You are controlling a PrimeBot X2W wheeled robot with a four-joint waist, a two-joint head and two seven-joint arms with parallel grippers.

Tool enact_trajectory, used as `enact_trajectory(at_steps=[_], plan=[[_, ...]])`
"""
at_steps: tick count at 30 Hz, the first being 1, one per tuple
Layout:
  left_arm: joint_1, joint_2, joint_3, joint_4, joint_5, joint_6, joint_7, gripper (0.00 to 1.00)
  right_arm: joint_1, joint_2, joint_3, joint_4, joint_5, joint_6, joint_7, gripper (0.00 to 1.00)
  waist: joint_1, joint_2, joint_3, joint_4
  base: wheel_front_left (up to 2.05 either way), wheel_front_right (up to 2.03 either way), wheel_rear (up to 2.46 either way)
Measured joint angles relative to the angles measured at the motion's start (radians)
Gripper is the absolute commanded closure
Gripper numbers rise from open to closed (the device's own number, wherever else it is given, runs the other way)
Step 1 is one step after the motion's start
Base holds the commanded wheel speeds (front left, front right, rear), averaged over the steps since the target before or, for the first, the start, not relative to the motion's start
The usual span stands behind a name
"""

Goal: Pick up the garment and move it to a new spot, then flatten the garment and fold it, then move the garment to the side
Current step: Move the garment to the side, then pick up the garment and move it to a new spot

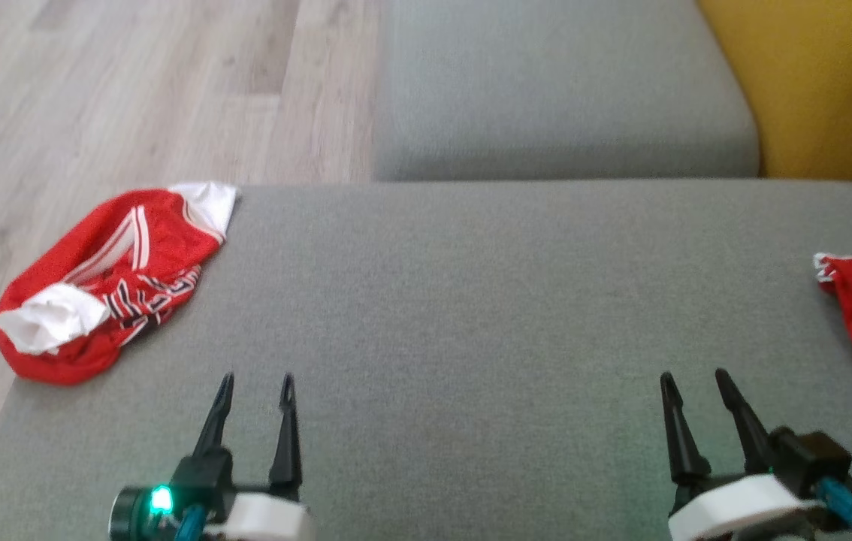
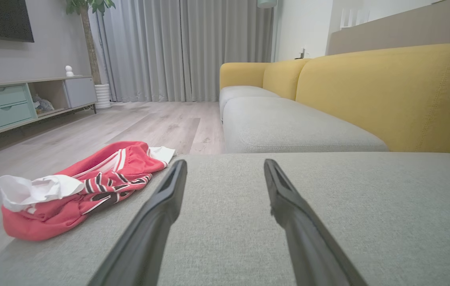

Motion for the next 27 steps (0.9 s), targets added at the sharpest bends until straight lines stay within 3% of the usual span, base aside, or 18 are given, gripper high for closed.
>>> enact_trajectory(at_steps=[18,27], plan=[[0.040,-0.001,0.044,-0.001,0.036,-0.023,0.000,0.00,0.033,0.024,-0.030,-0.037,-0.040,0.000,0.000,0.00,0.0004,0.0000,-0.025,0.013,0.00,0.00,0.00],[0.024,-0.002,0.037,-0.033,0.076,-0.030,0.000,0.00,0.055,0.032,-0.052,-0.021,-0.037,0.000,0.000,0.00,0.0004,0.0000,-0.013,0.137,0.00,0.00,0.00]])
